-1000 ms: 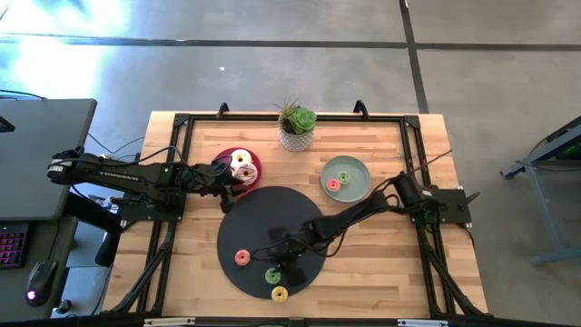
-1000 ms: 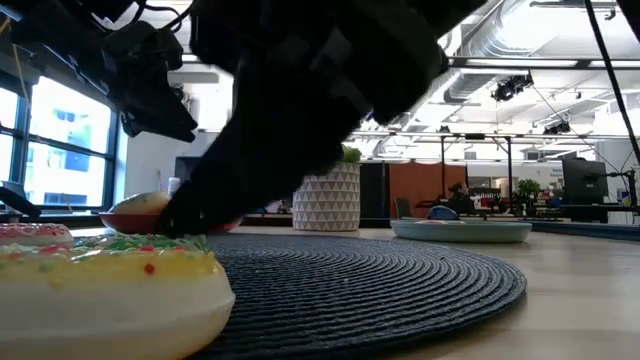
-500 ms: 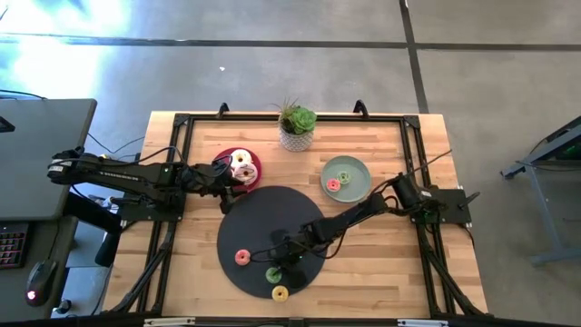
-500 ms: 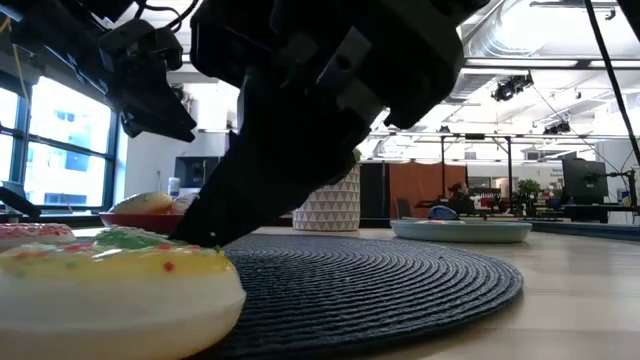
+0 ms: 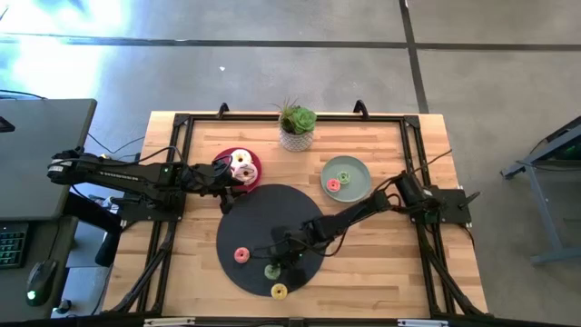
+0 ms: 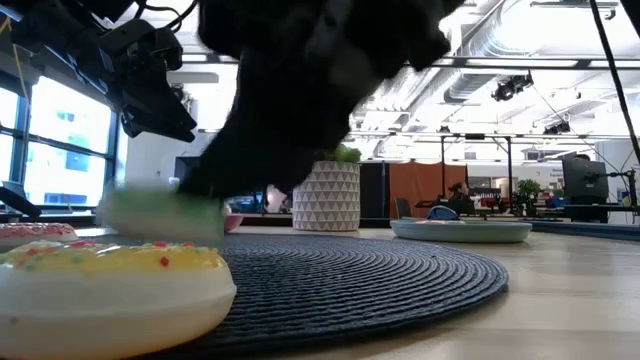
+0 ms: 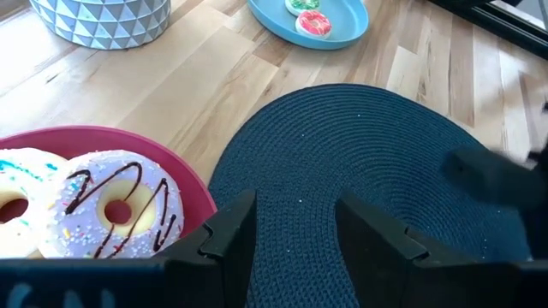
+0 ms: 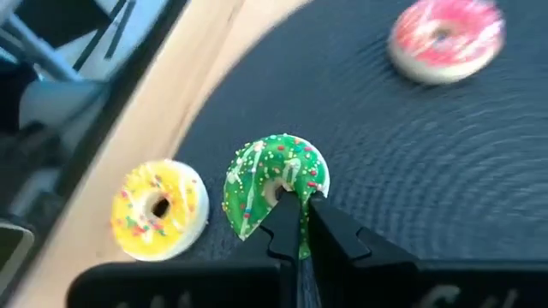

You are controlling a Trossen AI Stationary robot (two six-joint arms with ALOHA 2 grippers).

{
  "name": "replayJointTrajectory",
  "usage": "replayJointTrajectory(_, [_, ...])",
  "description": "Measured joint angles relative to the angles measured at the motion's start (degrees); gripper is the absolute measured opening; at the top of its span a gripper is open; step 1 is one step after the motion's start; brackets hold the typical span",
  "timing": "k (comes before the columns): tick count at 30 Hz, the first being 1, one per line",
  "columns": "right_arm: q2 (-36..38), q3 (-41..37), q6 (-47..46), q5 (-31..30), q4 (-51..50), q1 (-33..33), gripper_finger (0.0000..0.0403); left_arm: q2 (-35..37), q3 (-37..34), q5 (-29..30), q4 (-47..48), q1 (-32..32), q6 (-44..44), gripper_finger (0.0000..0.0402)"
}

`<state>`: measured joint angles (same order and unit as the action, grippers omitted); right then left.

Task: Pick & Place donuts
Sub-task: Put the small green donut on the gray plate

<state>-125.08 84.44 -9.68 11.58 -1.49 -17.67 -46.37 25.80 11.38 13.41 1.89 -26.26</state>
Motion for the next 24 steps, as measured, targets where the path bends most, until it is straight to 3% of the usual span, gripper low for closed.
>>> replayJointTrajectory(4, [5.9, 0.0, 0.0, -4.5, -9.0, 1.2, 0.0009, 0.0, 0.0, 0.0, 0.0, 0.0, 0.0, 0.0154])
replayJointTrajectory(9, [13.9, 0.0, 7.3, -16.9, -29.2, 2.2, 0.0009, 0.0, 0.0, 0.0, 0.0, 0.0, 0.0, 0.0154])
replayJointTrajectory(15, [17.3, 0.0, 2.9, -29.0, -49.7, 6.6, 0.0008, 0.0, 0.0, 0.0, 0.0, 0.0, 0.0, 0.0154])
replayJointTrajectory(24, [17.8, -6.9, 5.3, -28.6, -50.7, 18.7, 0.0005, 0.0, 0.0, 0.0, 0.1, 0.0, 0.0, 0.0154])
